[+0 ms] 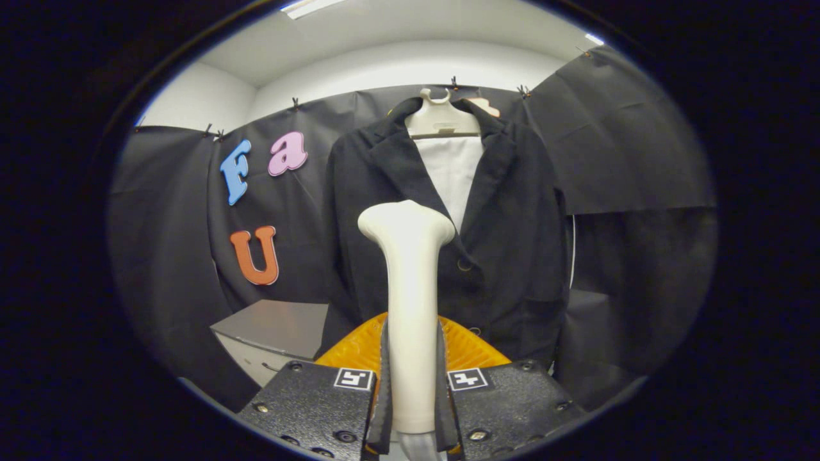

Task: Iron the clothes twice with a garment steamer, once on the left side and once on the right side.

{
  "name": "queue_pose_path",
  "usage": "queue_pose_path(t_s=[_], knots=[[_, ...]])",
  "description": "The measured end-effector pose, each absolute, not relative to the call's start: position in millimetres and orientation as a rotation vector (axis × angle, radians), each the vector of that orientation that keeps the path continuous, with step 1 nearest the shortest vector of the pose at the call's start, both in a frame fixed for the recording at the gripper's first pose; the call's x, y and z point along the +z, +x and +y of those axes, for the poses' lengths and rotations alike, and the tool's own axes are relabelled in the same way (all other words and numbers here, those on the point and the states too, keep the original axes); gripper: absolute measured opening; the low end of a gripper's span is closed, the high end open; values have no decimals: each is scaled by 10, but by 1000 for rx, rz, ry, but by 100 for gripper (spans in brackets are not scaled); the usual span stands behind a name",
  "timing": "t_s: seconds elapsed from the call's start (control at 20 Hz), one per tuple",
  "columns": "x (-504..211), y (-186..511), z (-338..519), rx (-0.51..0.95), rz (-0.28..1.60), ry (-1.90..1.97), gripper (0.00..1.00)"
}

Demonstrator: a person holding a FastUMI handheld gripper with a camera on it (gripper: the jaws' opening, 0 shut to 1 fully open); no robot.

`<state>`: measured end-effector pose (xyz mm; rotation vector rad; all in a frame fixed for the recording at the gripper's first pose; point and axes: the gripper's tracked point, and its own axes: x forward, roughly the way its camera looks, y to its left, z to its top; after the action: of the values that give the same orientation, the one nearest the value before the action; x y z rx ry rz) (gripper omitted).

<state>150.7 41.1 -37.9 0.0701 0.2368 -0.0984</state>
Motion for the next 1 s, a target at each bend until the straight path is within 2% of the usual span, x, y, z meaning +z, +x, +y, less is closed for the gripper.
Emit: queue_pose_path(t_s=[1.0], knots=[[-1779,1045,142,-143,540,165,29]])
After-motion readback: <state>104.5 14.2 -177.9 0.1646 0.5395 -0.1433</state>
